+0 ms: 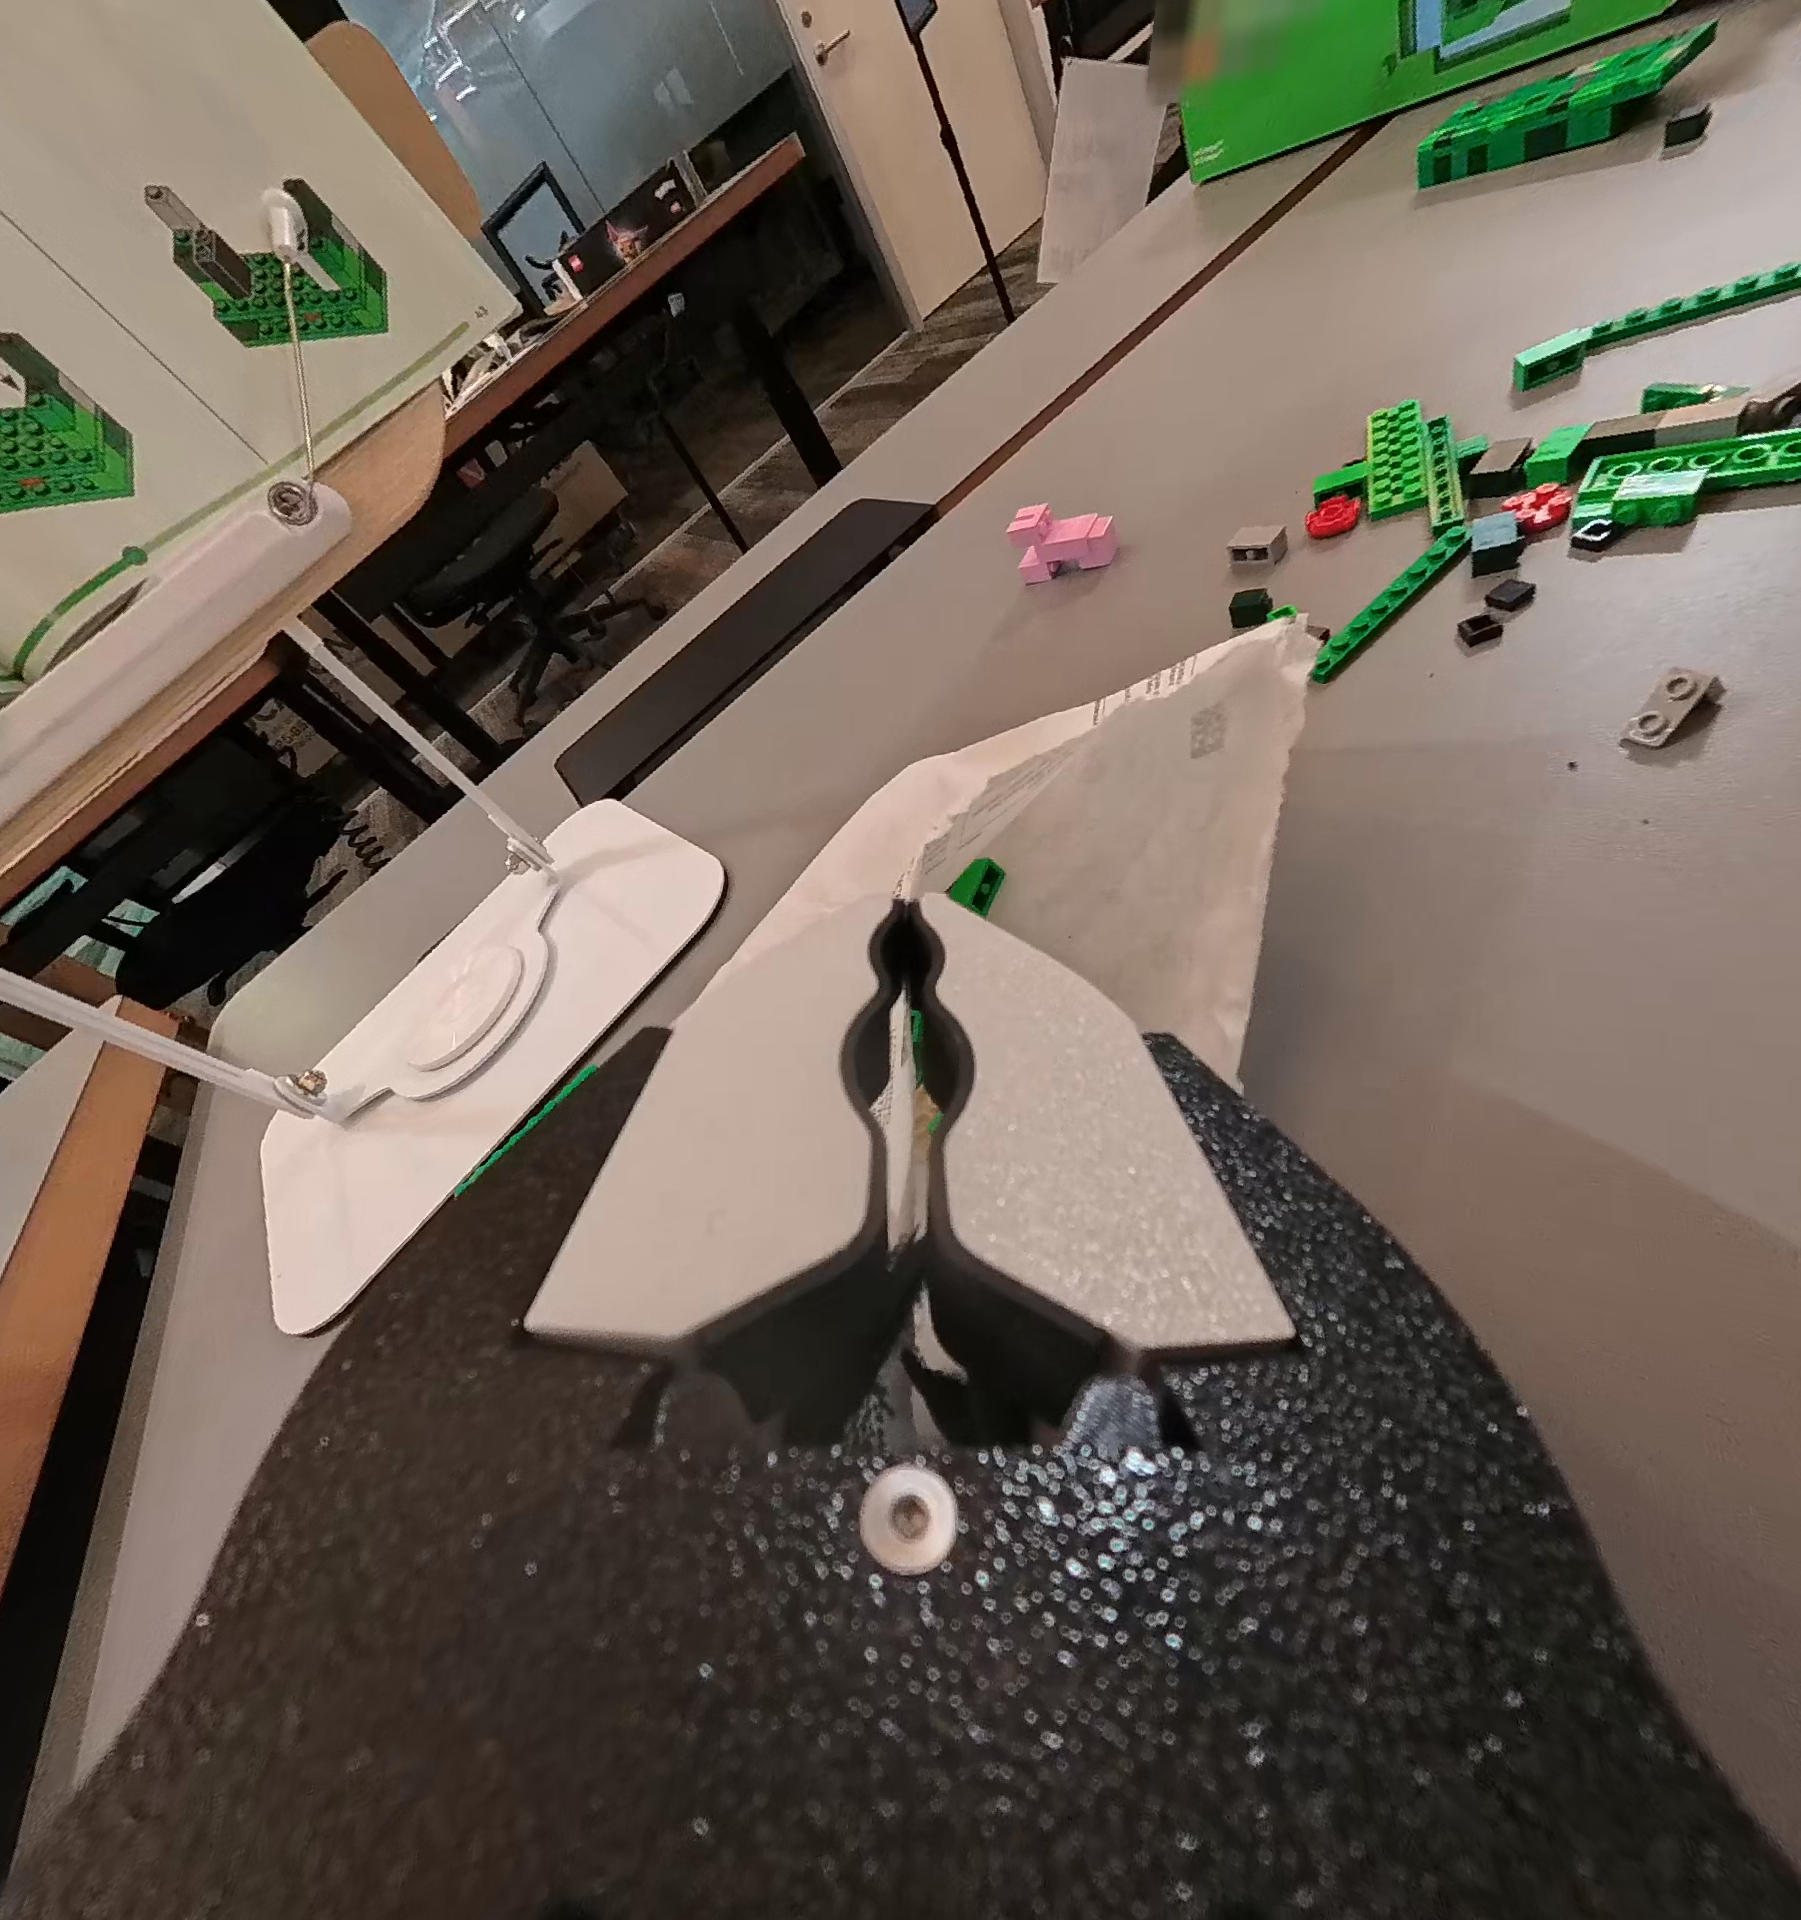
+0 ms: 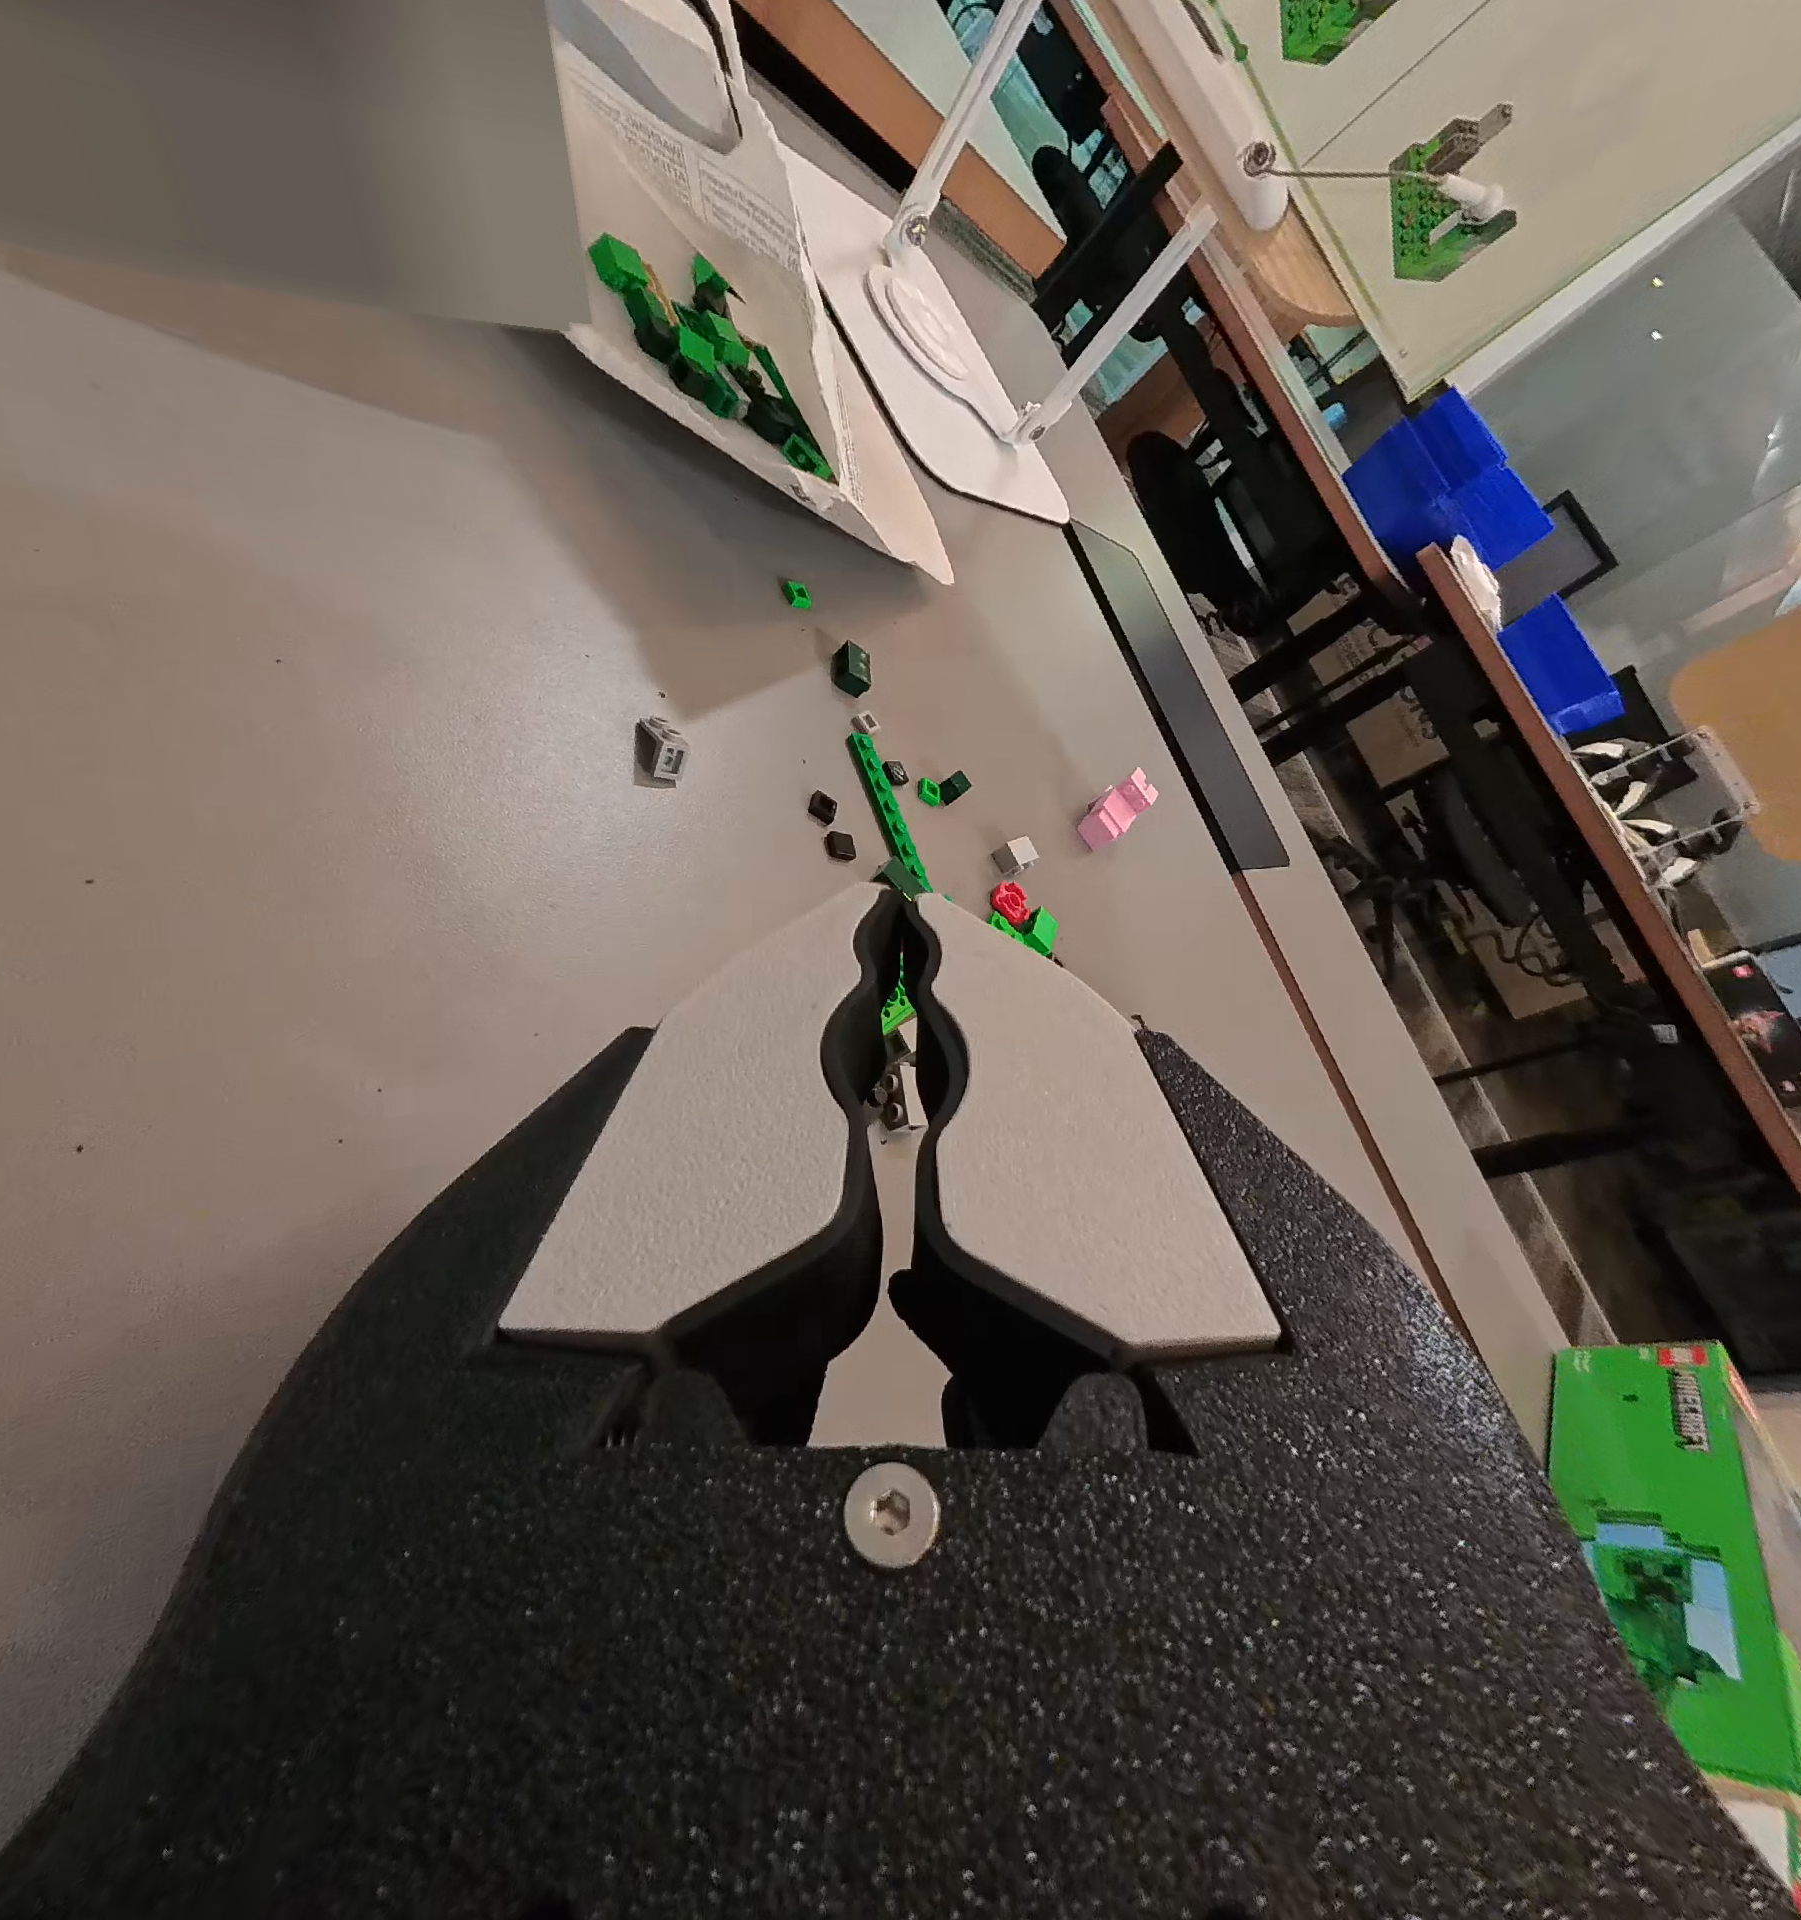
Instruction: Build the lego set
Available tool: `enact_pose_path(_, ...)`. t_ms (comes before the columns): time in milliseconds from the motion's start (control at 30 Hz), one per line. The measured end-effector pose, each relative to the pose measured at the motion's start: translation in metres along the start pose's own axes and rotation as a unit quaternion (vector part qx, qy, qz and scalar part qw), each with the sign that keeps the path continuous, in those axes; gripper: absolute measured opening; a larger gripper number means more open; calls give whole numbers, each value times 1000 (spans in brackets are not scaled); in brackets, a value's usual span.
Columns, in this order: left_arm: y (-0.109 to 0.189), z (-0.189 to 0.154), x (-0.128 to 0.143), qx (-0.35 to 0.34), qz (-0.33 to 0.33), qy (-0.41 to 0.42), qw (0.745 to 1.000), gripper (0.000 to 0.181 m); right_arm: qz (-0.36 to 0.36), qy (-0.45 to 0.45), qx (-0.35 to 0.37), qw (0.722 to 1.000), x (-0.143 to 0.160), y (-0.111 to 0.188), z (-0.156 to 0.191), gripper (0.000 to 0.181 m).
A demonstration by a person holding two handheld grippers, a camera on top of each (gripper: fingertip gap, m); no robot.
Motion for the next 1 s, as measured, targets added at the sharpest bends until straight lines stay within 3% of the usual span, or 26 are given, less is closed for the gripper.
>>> enact_pose_path(1000,-1,-1,0,4,3,-2,1000,0,18,3,-1,1000,3,-4,1,0)
Point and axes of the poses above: each gripper's, where its closed fingertips meet, y back along the fingers, x out of its underside, z = x × y across the jaws, the point moved 8 cm from there along y, back along the fingers, and after that the axes turned 12 degrees about z, right-handed, at the moved point
